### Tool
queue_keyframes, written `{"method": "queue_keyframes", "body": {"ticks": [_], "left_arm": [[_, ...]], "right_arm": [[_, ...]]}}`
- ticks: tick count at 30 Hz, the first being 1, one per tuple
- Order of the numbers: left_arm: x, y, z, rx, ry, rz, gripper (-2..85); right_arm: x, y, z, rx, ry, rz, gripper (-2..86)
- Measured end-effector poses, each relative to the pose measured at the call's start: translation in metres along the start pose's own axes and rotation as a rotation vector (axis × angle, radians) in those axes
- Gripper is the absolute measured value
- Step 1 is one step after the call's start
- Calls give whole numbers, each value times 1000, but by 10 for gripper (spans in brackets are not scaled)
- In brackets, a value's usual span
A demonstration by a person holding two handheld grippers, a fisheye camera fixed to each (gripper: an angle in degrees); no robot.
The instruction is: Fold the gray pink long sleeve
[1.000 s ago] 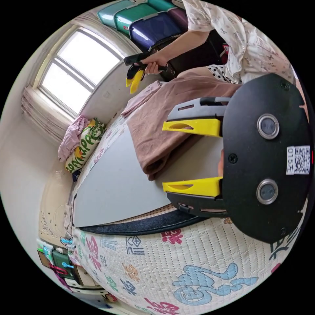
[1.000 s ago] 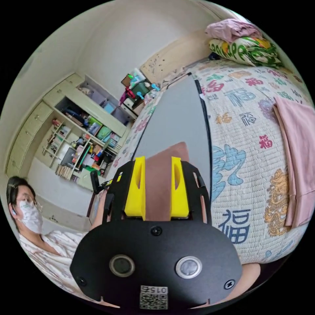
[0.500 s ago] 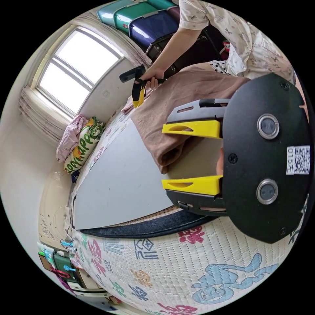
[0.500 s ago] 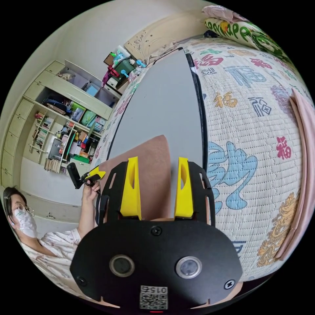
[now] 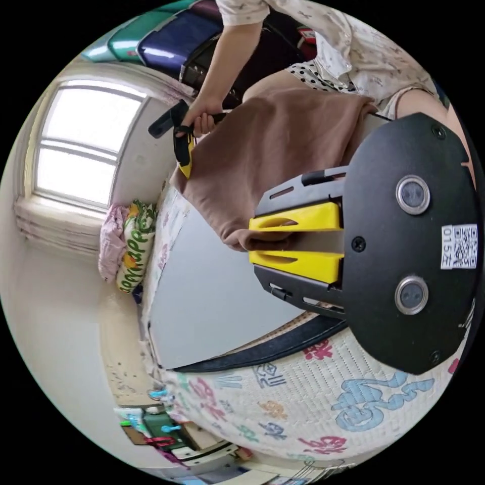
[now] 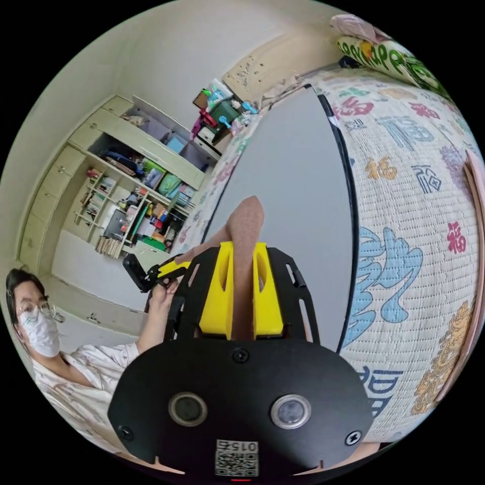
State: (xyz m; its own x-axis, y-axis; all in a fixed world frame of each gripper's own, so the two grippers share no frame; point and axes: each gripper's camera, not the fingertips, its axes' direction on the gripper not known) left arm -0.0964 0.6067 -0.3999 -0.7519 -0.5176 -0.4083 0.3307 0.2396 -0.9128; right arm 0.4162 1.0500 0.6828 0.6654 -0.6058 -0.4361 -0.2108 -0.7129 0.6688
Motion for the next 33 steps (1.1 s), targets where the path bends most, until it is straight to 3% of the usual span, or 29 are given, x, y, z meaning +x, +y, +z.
{"method": "queue_keyframes", "body": {"ticks": [8, 15, 23, 29, 33], "left_arm": [[110, -91, -175, 277, 46, 182, 52], [227, -201, -243, 413, 148, 377, 51], [368, -339, -186, 488, 268, 503, 49], [410, -425, -102, 453, 440, 458, 49], [408, -470, -44, 405, 453, 402, 49]], "right_arm": [[-107, 134, -126, 219, -45, -201, 61], [-162, 238, -260, 493, 46, -337, 61], [-162, 325, -366, 762, 416, -329, 62], [-126, 326, -371, 817, 634, -226, 61], [-80, 294, -351, 785, 686, -192, 61]]}}
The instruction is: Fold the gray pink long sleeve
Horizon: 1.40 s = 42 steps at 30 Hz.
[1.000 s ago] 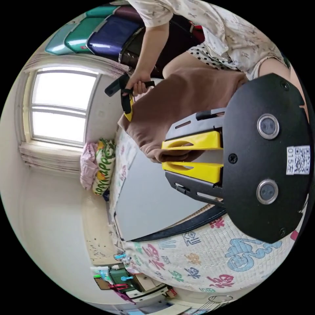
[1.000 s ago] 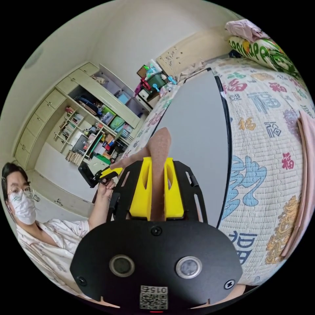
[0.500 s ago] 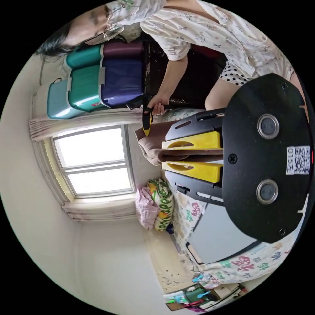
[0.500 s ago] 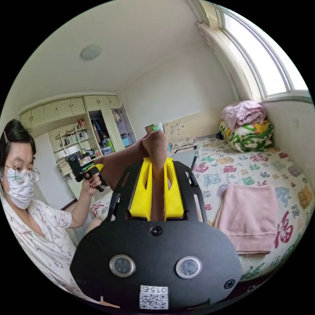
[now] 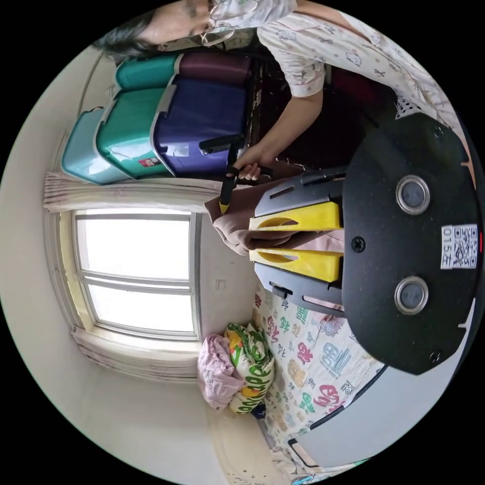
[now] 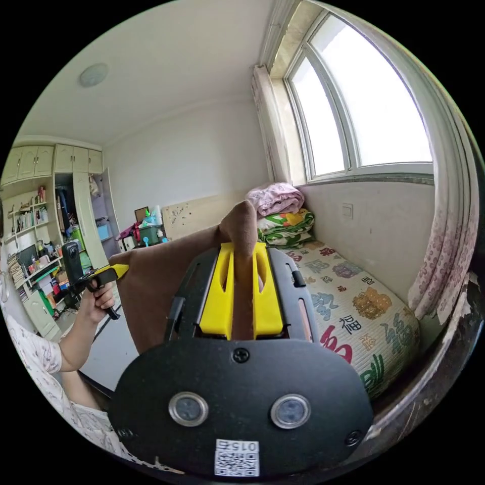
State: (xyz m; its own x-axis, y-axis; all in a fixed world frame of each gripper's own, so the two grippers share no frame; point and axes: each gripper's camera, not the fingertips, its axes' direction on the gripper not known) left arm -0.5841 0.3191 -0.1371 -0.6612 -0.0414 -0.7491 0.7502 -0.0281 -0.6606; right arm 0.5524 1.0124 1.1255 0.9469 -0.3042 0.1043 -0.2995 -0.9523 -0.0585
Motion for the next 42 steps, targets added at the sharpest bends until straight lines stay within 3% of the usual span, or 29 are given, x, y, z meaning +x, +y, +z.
{"method": "queue_keyframes", "body": {"ticks": [3, 5, 8, 12, 15, 17, 19, 23, 29, 34, 36, 38, 42], "left_arm": [[-53, 2, 62, -62, -38, -77, 51], [-83, 17, 118, -128, -183, -91, 53], [-117, 34, 181, -218, -256, -85, 52], [-168, 34, 226, -265, -298, -154, 52], [-215, 34, 262, -330, -378, -258, 47], [-238, 34, 276, -382, -488, -343, 13], [-233, 25, 275, -326, -422, -330, 9], [-188, 5, 318, -328, -353, -126, 0], [-220, 42, 404, -549, -353, -200, 11], [-231, 45, 414, -548, -315, -188, 25], [-227, 39, 414, -557, -330, -175, 33], [-221, 31, 397, -539, -320, -194, 50], [-200, 23, 326, -410, -283, -233, 60]], "right_arm": [[25, 12, 82, -93, 46, 1, 61], [39, 33, 162, -174, 77, 3, 62], [53, 52, 255, -259, 136, 21, 62], [62, 61, 342, -305, 173, 41, 65], [70, 74, 423, -438, 311, 14, 73], [76, 80, 470, -554, 533, 7, 44], [74, 73, 473, -467, 655, 4, 14], [68, 96, 524, -542, 525, -94, -1], [80, 175, 615, -677, 654, -162, -5], [95, 197, 645, -689, 653, -164, -6], [101, 198, 649, -699, 651, -137, -8], [108, 174, 642, -690, 667, 47, -8], [74, 96, 601, -538, 468, 216, -6]]}}
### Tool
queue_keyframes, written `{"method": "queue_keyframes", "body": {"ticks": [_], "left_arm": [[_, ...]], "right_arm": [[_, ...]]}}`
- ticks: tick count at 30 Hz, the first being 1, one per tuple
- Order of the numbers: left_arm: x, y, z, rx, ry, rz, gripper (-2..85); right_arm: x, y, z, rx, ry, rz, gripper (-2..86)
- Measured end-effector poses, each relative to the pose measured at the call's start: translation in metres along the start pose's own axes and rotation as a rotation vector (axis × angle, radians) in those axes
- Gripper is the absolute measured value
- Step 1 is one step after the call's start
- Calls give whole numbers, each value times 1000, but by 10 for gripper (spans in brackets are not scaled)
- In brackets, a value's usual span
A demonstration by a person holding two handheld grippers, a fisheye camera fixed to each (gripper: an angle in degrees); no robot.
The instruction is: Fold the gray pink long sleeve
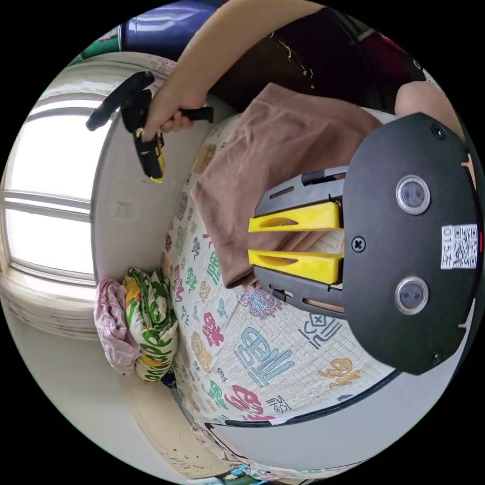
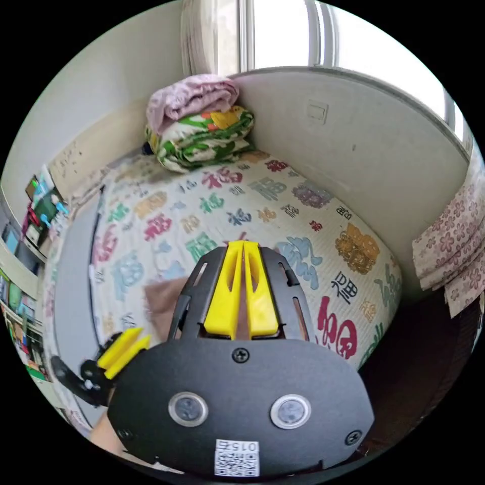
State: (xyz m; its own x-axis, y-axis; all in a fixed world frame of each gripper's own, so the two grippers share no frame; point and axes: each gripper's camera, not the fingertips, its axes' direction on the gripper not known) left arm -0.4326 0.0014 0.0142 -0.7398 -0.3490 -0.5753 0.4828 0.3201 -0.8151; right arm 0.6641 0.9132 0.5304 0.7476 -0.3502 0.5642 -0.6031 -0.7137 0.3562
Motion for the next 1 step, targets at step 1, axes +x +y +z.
{"method": "queue_keyframes", "body": {"ticks": [1], "left_arm": [[1, 12, -29, 43, 13, -9, 60]], "right_arm": [[-10, -10, -37, 36, -79, 25, -6]]}}
